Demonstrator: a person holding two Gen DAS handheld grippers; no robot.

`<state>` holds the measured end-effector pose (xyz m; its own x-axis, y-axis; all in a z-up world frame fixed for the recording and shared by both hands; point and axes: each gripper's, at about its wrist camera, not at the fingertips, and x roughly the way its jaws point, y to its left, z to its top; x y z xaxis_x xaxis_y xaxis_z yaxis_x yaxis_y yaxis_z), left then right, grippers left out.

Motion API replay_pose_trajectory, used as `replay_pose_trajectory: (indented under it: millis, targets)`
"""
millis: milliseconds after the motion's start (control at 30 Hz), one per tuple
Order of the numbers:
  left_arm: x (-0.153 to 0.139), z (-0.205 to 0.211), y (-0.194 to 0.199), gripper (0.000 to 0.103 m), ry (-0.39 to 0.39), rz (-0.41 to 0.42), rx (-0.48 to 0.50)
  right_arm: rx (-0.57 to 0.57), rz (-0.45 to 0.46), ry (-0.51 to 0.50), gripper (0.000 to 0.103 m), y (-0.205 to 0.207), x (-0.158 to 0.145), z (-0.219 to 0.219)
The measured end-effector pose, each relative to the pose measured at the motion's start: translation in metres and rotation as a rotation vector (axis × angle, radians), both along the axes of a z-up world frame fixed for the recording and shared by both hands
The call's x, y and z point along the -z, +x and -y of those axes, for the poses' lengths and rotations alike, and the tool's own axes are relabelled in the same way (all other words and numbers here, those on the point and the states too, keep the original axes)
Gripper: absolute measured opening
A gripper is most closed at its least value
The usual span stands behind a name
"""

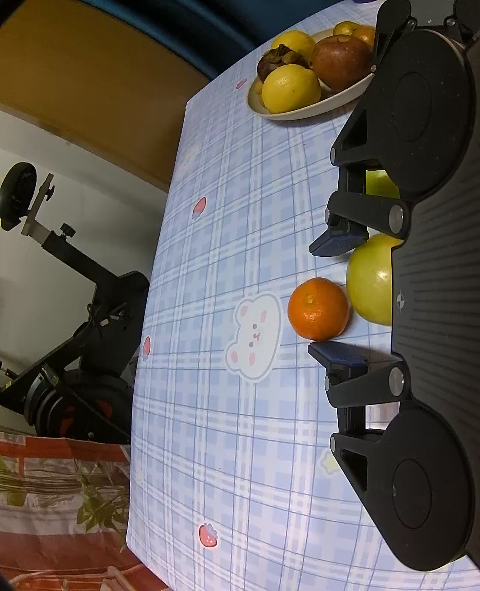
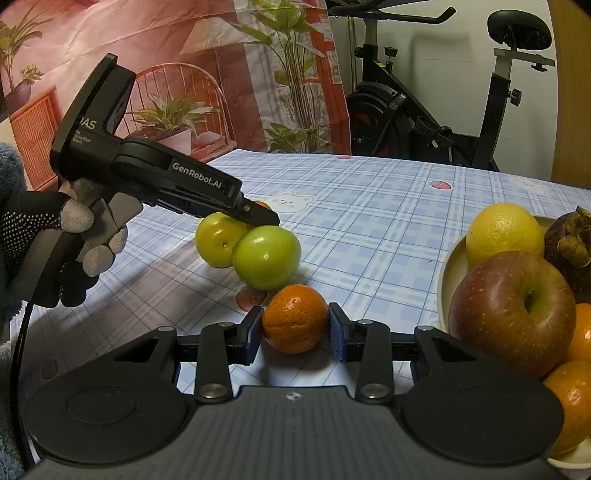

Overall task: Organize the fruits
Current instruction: 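Lift the small orange between both tools' fingers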

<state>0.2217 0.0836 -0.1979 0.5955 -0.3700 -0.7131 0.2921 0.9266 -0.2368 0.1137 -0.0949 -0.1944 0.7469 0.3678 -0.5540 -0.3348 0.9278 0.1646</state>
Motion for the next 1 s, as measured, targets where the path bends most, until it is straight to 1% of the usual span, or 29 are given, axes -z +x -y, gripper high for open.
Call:
replay_pose_trajectory:
  millis: [67,100,133,233,267,433,667,1000]
  targets:
    - [0.0,0.001,0.001,0.048,-0.002,0.005,-0.003,0.0,0.0,0.0,0.039,0.0,0.0,0.0]
    - [-0.001,0.0,0.0,0.038,-0.014,0.009,-0.004,0.0,0.0,0.0,0.039,0.0,0.0,0.0]
    - [-0.002,0.0,0.001,0.038,-0.024,0.011,-0.006,-0.001,-0.001,0.001,0.039,0.0,0.0,0.0]
    - [-0.003,0.002,-0.002,0.038,0.009,0.025,-0.017,-0.005,0.0,-0.004,0.039,0.0,0.0,0.0]
    - [-0.004,0.002,-0.003,0.038,0.009,0.029,-0.018,-0.006,0.0,-0.004,0.039,0.0,0.0,-0.001]
    - [-0.01,-0.002,-0.012,0.038,-0.015,0.046,-0.029,-0.006,-0.001,-0.003,0.039,0.0,0.0,0.0]
    - [-0.018,-0.001,-0.023,0.038,-0.019,0.075,-0.024,-0.007,-0.001,-0.003,0.039,0.0,0.0,0.0]
    - [-0.024,-0.005,-0.044,0.038,-0.05,0.082,-0.076,-0.01,0.0,-0.006,0.039,-0.001,0.0,0.001]
